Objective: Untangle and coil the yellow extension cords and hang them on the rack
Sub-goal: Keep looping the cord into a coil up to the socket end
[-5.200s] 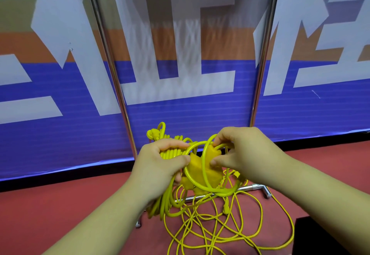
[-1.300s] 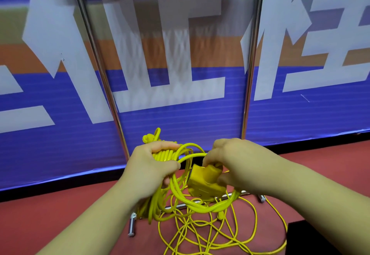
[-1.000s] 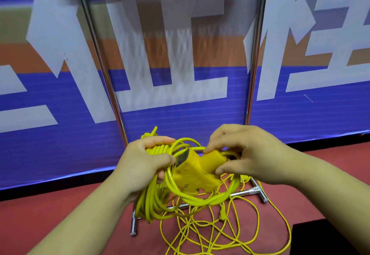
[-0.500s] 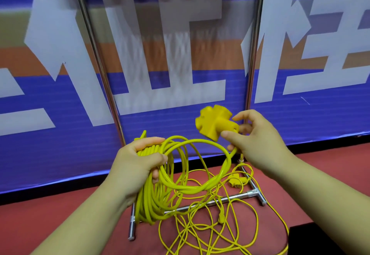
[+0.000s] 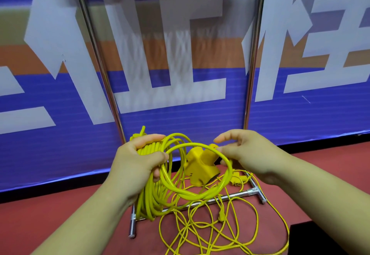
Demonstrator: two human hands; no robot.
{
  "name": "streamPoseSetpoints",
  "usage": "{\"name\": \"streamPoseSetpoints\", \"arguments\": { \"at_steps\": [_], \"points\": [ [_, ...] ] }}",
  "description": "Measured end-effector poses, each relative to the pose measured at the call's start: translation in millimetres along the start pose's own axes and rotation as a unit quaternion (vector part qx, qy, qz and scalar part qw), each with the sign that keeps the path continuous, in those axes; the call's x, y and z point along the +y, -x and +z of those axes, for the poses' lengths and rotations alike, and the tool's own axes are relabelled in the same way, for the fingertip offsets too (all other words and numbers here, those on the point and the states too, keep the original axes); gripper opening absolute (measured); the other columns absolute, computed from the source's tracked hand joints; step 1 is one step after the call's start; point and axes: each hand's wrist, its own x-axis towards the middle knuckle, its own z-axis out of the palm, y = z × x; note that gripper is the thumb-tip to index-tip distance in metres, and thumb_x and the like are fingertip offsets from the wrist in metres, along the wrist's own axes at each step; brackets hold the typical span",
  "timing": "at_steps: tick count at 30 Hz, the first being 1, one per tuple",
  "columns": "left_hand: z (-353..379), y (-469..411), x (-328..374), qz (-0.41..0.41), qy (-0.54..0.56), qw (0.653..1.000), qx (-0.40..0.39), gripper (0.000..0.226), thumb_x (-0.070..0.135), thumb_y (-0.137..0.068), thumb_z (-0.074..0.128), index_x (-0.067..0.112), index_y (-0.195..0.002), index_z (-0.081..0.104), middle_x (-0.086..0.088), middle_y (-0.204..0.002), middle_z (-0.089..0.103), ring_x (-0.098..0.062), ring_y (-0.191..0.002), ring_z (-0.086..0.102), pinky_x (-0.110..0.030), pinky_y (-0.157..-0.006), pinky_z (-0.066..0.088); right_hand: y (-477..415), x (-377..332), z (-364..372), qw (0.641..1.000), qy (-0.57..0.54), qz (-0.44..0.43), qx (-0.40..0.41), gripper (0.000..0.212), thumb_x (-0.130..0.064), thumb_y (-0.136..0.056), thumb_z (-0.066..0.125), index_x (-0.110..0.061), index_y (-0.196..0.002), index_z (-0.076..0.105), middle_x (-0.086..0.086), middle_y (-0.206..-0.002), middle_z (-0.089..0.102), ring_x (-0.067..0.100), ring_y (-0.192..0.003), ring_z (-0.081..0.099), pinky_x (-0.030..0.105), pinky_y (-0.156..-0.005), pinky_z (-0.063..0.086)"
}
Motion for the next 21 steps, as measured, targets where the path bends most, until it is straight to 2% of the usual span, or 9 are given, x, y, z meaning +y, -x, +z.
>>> {"name": "streamPoseSetpoints", "arguments": {
  "at_steps": [3,7,9,10,13,15,17,19,21],
  "points": [
    [1,0,-1,0.005,0.001,1.0,0.002,0.039,-0.009,-0.076,0.073,0.019,-0.102,0.076,-0.011,-0.051,0.053,-0.022,-0.04,0.045,-0.033,-0.049,0.045,2,1,4,0.998,-0.042,0.047,-0.03,0.022,0.0,-0.093,0.063,-0.006,-0.114,0.062,0.021,-0.074,0.071,0.019,-0.056,0.064,0.023,-0.047,0.051],
    [4,1,0,0.009,0.011,1.0,0.016,0.037,-0.01,-0.077,0.071,0.017,-0.102,0.075,-0.01,-0.051,0.053,-0.021,-0.039,0.045,-0.03,-0.045,0.044,2,3,9,0.992,-0.088,0.08,-0.044,0.021,0.0,-0.094,0.059,-0.003,-0.115,0.063,0.027,-0.093,0.073,0.024,-0.071,0.07,0.032,-0.071,0.06],
    [3,-1,1,0.012,0.021,0.999,0.033,0.036,-0.011,-0.078,0.071,0.015,-0.102,0.075,-0.01,-0.05,0.051,-0.019,-0.038,0.044,-0.027,-0.041,0.043,2,4,11,0.989,-0.11,0.093,-0.045,0.019,-0.007,-0.097,0.056,-0.002,-0.114,0.063,0.028,-0.107,0.071,0.028,-0.079,0.073,0.038,-0.079,0.059],
    [2,-2,1,0.015,0.025,0.999,0.04,0.036,-0.011,-0.079,0.07,0.015,-0.103,0.075,-0.01,-0.05,0.051,-0.018,-0.038,0.044,-0.027,-0.041,0.042,2,4,12,0.987,-0.122,0.099,-0.043,0.019,-0.013,-0.098,0.056,-0.003,-0.113,0.064,0.027,-0.111,0.07,0.029,-0.082,0.074,0.038,-0.078,0.059],
    [2,-5,0,0.02,0.031,0.998,0.057,0.037,-0.01,-0.078,0.07,0.016,-0.104,0.075,-0.01,-0.049,0.052,-0.02,-0.038,0.043,-0.029,-0.044,0.043,1,5,14,0.984,-0.145,0.096,-0.045,0.03,-0.028,-0.094,0.064,-0.005,-0.113,0.064,0.026,-0.11,0.07,0.032,-0.088,0.075,0.041,-0.08,0.059],
    [1,-6,-2,0.016,0.035,0.997,0.066,0.038,-0.01,-0.078,0.07,0.016,-0.104,0.075,-0.011,-0.049,0.052,-0.021,-0.039,0.043,-0.03,-0.046,0.043,1,8,13,0.993,-0.086,0.055,-0.051,0.03,-0.019,-0.085,0.076,-0.007,-0.11,0.065,0.022,-0.102,0.07,0.03,-0.089,0.074,0.05,-0.088,0.056],
    [2,-5,-3,0.013,0.034,0.997,0.066,0.038,-0.011,-0.078,0.07,0.016,-0.105,0.074,-0.011,-0.049,0.052,-0.02,-0.038,0.044,-0.03,-0.044,0.043,1,11,11,0.998,0.045,0.014,-0.03,0.04,-0.011,-0.077,0.083,-0.017,-0.112,0.064,0.011,-0.104,0.072,0.025,-0.087,0.074,0.05,-0.088,0.057],
    [5,-3,-5,0.012,0.026,0.998,0.059,0.038,-0.011,-0.078,0.07,0.016,-0.104,0.074,-0.011,-0.05,0.054,-0.02,-0.038,0.045,-0.029,-0.043,0.044,1,11,12,0.991,0.13,0.02,-0.01,0.052,-0.012,-0.072,0.086,-0.026,-0.115,0.059,0.002,-0.106,0.07,0.021,-0.08,0.074,0.039,-0.077,0.06],
    [9,-1,-5,0.014,0.016,0.998,0.055,0.038,-0.011,-0.077,0.071,0.017,-0.103,0.074,-0.01,-0.05,0.053,-0.019,-0.039,0.045,-0.028,-0.042,0.044,1,10,14,0.987,0.152,0.048,-0.007,0.06,-0.013,-0.06,0.087,-0.027,-0.112,0.058,0.008,-0.101,0.072,0.025,-0.074,0.072,0.044,-0.07,0.058]
  ]
}}
